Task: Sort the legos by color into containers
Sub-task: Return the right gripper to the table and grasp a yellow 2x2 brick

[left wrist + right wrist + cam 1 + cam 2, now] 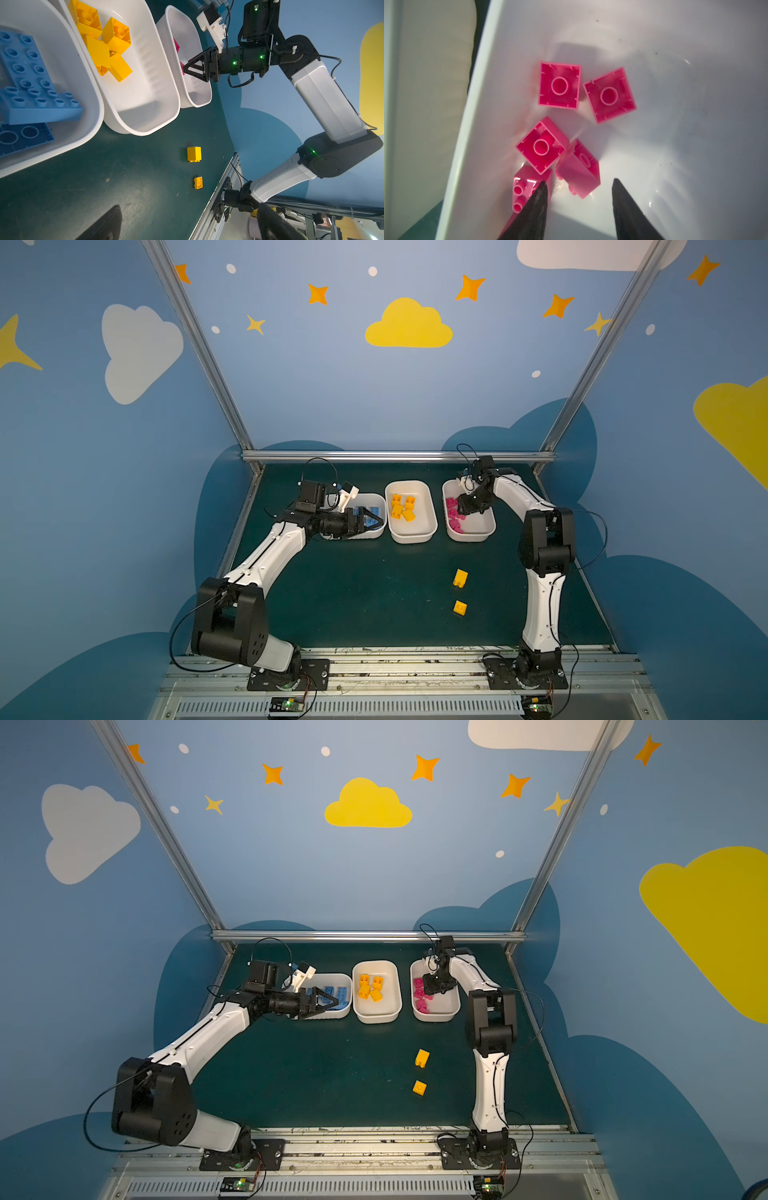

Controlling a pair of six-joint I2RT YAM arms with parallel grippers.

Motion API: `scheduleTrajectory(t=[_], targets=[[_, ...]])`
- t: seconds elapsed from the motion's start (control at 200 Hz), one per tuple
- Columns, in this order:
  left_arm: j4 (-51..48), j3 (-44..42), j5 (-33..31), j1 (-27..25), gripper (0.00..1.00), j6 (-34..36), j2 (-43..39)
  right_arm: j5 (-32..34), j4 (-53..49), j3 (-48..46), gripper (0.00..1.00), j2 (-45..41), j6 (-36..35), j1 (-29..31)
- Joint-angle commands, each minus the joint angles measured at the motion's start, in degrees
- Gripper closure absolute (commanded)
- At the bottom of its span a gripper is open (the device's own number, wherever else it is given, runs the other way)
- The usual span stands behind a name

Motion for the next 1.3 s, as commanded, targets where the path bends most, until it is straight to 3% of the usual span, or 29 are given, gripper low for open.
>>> scheduleTrajectory(t=[0.0,0.085,0.23,0.405,0.611,0.786,0.931,1.126,1.296], targets=[[-2.21,2.53,1.06,-0.15,0.01,2.37,0.39,-2.02,-2.78,-3.05,0.46,-7.86,0.02,-0.16],[-3.90,3.09,0.80,-0.11,0.00,3.51,0.39,-4.25,-1.44,-8.43,0.43,-13.92,2.68,0.02],[-5.24,2.80,0.59,-0.11,0.01,4.53,0.23,-7.68,1.13,-19.81,0.41,-24.98,16.93,0.48],[-5.23,2.19,0.43,-0.11,0.01,4.64,0.41,-1.93,1.96,-33.99,0.36,-36.91,37.91,4.96],[-4.58,1.94,0.50,-0.07,0.01,4.55,0.91,4.94,-0.17,-42.94,0.30,-43.92,52.10,13.89],[-4.91,2.16,0.31,-0.02,0.01,4.89,0.92,7.59,1.29,-48.61,0.21,-43.20,57.48,17.36],[-5.29,1.82,0.00,-0.04,0.01,5.27,0.64,8.04,3.60,-49.88,0.22,-40.25,58.11,18.30],[-4.66,0.83,-0.34,-0.02,0.01,4.97,-0.05,8.51,4.62,-49.97,0.29,-35.37,59.38,19.42],[-5.71,0.98,-0.80,-0.03,0.01,5.85,0.14,9.40,4.55,-48.63,0.43,-31.63,59.20,20.58]])
